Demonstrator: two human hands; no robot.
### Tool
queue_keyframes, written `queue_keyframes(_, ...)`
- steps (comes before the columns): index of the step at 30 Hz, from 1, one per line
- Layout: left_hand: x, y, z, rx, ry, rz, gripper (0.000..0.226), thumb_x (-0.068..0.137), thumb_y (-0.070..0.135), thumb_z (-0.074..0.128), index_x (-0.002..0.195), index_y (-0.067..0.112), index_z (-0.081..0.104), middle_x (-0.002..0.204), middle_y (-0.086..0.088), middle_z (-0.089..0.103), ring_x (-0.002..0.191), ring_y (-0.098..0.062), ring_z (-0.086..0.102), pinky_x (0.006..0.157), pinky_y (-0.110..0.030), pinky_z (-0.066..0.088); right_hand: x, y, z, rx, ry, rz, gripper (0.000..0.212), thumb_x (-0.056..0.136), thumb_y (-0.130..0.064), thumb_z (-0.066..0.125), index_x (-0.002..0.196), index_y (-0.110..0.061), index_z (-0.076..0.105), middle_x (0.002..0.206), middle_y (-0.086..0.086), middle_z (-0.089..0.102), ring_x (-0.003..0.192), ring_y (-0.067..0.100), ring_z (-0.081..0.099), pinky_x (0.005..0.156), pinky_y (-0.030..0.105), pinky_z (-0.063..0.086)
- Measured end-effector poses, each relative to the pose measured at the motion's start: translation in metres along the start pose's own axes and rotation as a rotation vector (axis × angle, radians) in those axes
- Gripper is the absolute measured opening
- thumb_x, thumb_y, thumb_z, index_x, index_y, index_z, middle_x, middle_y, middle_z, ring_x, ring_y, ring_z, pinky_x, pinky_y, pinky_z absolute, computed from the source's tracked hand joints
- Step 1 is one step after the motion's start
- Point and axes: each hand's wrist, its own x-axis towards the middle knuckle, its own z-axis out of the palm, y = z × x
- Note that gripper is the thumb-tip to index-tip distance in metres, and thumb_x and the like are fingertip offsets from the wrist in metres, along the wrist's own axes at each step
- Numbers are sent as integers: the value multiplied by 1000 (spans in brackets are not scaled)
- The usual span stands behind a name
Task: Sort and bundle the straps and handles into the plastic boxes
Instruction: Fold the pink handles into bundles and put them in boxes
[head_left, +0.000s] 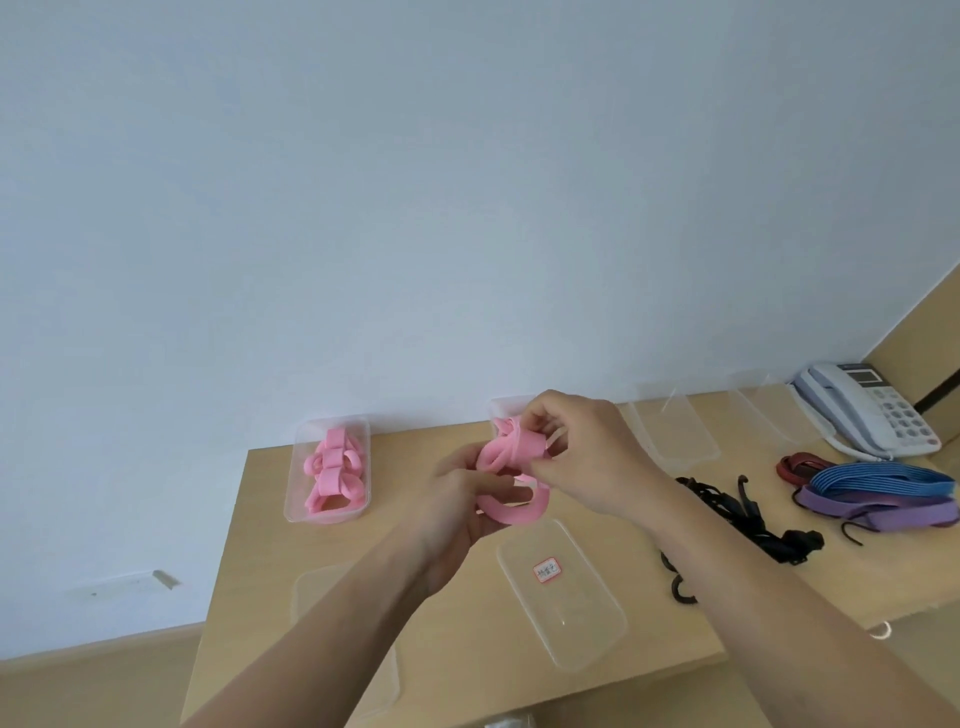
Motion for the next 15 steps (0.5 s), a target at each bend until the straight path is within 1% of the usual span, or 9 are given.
queue_keyframes(1,4,-4,2,-22,30,-13,46,74,-3,67,119,6,73,104,-12,75,96,-31,75,82,-38,63,3,8,5,-33,2,-20,24,72,-5,77,85,-22,64,83,-8,69,78,13,66,70,40,56)
queue_keyframes(3,14,-10,7,-83,64,-35,42,78,-4,67,120,3,70,110,-15,78,104,-35,76,87,-41,63,9,25,15,-89,0,-66,22,73,-4,74,83,-20,62,84,-6,66,82,18,63,70,43,54)
queue_keyframes(5,25,-14,12,-148,62,-46,29,85,-2,64,111,3,76,116,-18,77,107,-36,75,88,-40,63,13,42,25,-153,15,-138,20,75,0,71,81,-17,63,86,-4,64,88,23,61,73,41,54)
queue_keyframes(7,37,-17,16,-181,60,-58,25,86,-1,63,98,8,82,115,-18,78,104,-31,75,87,-36,62,15,56,31,-199,44,-217,20,76,5,71,78,-14,66,86,-2,64,90,24,62,81,34,53)
queue_keyframes(8,44,-18,18,-190,64,-66,26,86,-2,62,95,9,83,111,-17,78,102,-30,75,87,-35,62,17,63,33,-205,44,-247,20,76,7,70,78,-13,68,87,-2,64,89,23,62,82,30,51)
queue_keyframes(10,57,-21,19,-235,90,-82,29,89,-7,57,93,5,83,106,-18,77,97,-31,76,86,-35,62,20,77,33,-189,14,-285,23,78,8,66,84,-13,71,94,-4,65,89,17,59,81,24,48)
queue_keyframes(12,72,-24,19,-273,116,-99,30,91,-12,52,98,-3,80,105,-20,76,95,-33,76,83,-36,63,23,92,31,-129,-56,-279,25,80,4,65,94,-16,70,103,-9,63,97,10,56,85,17,45)
queue_keyframes(14,85,-27,19,-281,156,-127,30,92,-15,49,110,-11,73,107,-23,75,99,-39,76,79,-38,63,25,109,28,-84,-138,-259,27,77,-9,76,102,-19,69,111,-12,60,105,6,53,92,12,39)
queue_keyframes(15,91,-28,20,-276,175,-143,31,92,-16,48,115,-13,69,108,-25,74,102,-42,75,77,-39,63,26,117,27,-72,-170,-236,34,74,-14,81,105,-20,69,115,-13,60,109,4,51,94,10,37)
